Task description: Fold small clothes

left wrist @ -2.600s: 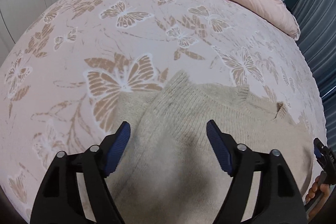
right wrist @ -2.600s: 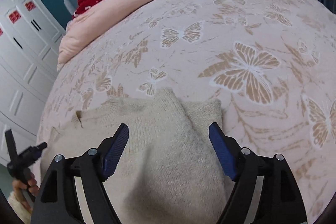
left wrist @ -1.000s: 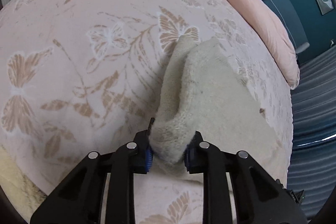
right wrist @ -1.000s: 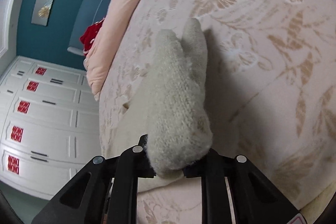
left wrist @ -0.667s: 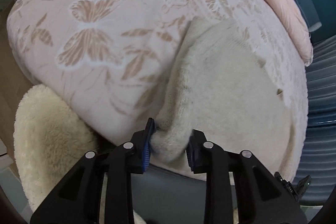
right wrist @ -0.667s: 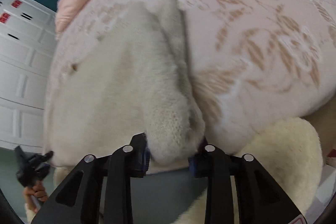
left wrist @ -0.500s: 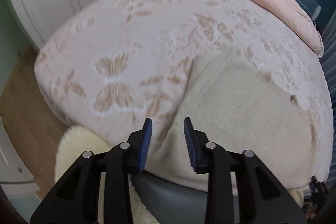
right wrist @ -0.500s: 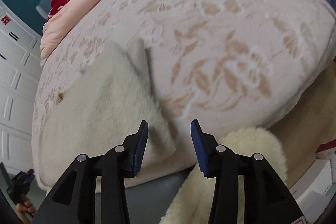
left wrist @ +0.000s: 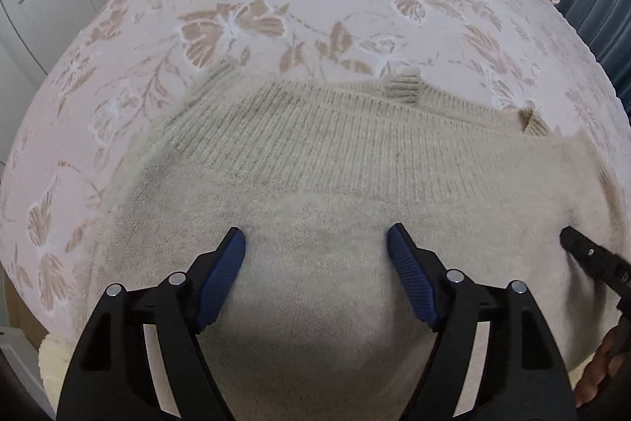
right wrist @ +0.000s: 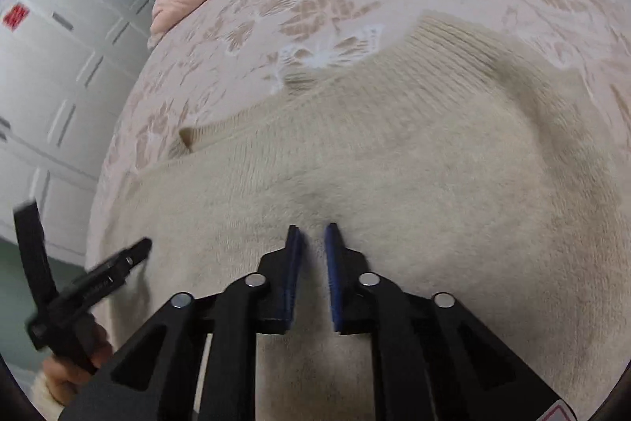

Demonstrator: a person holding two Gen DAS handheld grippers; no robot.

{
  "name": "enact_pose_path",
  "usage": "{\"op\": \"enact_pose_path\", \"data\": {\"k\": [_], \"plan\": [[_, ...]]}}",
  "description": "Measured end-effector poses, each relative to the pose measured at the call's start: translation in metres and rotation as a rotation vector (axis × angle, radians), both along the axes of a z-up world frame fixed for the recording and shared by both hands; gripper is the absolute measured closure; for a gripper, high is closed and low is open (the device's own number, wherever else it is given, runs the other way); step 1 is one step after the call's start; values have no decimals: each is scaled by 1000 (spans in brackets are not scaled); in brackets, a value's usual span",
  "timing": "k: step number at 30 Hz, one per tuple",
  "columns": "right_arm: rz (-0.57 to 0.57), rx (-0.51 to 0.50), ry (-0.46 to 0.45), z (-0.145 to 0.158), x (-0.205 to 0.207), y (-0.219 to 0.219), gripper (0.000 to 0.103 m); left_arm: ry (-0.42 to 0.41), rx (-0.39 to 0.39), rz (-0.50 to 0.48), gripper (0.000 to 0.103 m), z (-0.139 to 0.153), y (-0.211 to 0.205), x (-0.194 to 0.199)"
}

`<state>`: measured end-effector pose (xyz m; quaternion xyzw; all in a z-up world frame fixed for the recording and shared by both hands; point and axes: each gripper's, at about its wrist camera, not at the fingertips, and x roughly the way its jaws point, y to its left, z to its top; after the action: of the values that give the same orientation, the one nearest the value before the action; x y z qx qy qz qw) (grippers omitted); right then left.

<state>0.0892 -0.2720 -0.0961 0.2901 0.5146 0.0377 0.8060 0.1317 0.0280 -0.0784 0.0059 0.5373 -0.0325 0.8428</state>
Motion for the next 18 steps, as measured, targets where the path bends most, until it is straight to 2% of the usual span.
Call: {"op": "enact_pose_path", "data": {"k": [1,2,3,4,5,6,7,8,10,11,12,14,18], "plan": [[-37,13,-12,10,-4,-6,94,5,17,0,20,2,1,-1],[-46,-23,-52,23,-7,-9,90,16,20,5,16,0,3,-1],[-29,-100,-88,33,-9,-9,84,27,9,12,14,-3,7,0],[-4,-189,-79,33,-8,-6,79,32,-4,22,13,-6,10,0],[16,-256,-28,22,-2,-10,77,31,-15,28,12,-8,13,1],[35,-278,34,8,1,-17,84,30,-20,26,12,-7,14,1],[40,-236,30,5,-1,-26,84,31,-25,20,12,-5,14,2],[25,-207,12,11,-5,-34,78,27,-40,17,14,1,17,2],[-14,-243,-34,34,-9,-45,59,-15,-97,31,14,18,30,6],[-32,-257,-73,46,-11,-51,37,-38,-127,47,13,26,39,10],[-46,-269,-113,56,-8,-57,24,-51,-151,67,11,32,48,17],[-53,-316,-131,62,6,-63,19,-48,-183,114,9,35,66,39],[-41,-344,-20,33,49,-74,21,75,-207,193,9,6,87,84]]}}
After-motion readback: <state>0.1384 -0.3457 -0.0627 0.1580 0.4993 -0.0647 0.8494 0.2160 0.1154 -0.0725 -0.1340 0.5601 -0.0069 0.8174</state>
